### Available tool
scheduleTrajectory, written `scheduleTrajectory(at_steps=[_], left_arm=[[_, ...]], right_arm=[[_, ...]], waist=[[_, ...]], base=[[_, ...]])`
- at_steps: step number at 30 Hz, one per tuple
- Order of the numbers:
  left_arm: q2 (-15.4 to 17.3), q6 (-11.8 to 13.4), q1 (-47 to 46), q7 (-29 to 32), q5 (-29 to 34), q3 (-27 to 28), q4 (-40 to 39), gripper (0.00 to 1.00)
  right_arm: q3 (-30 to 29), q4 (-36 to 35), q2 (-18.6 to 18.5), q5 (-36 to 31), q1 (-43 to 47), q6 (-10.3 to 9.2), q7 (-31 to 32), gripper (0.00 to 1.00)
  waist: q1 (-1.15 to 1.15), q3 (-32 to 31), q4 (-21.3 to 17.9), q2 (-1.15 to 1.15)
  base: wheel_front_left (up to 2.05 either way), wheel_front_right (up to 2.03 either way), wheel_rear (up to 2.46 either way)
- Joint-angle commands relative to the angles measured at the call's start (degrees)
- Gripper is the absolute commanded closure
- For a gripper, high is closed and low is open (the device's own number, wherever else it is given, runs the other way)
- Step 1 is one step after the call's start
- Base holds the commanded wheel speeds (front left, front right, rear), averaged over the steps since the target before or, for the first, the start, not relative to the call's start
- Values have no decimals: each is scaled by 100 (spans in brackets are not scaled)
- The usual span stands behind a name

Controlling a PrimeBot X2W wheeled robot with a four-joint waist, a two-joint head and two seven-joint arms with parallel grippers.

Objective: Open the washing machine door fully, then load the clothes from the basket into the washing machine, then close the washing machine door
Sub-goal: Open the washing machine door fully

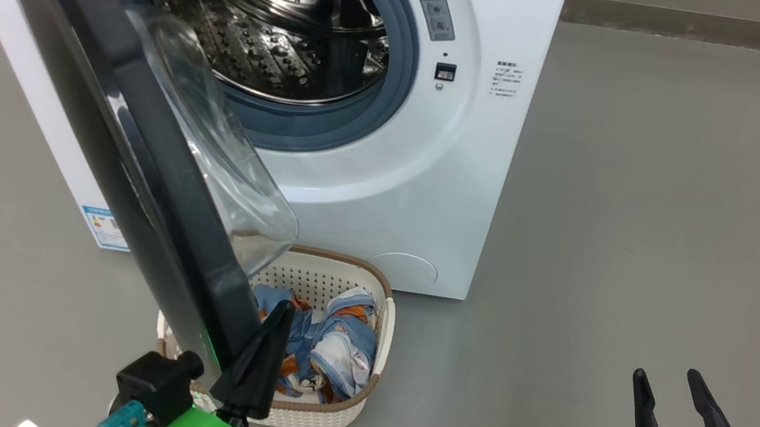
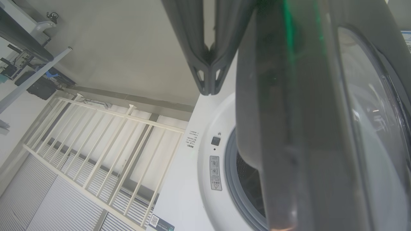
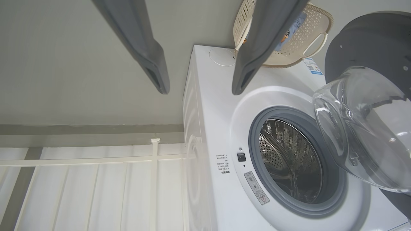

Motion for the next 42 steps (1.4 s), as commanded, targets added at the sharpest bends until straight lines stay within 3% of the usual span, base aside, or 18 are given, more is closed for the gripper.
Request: scheduleTrajectory(at_steps=[1, 12, 27, 42], left_arm=[[79, 28, -240, -63, -13, 297, -35, 100], [203, 107, -44, -108, 46, 429, -100, 100], [433, 326, 270, -59, 91, 539, -487, 100], [916, 595, 263, 6, -161, 1204, -542, 100]], right_arm=[[97, -181, -95, -80, -65, 26, -70, 0], [85, -226, -98, -71, -32, 26, -70, 0], [115, -254, -125, -45, -8, 26, -70, 0], [217, -257, -145, -25, -6, 26, -70, 0]], waist=[[0, 4, 34, 0], [0, 17, 348, 0], [0, -5, 1111, 0], [0, 25, 1623, 0]], base=[[0, 0, 0], [0, 0, 0], [0, 0, 0], [0, 0, 0]])
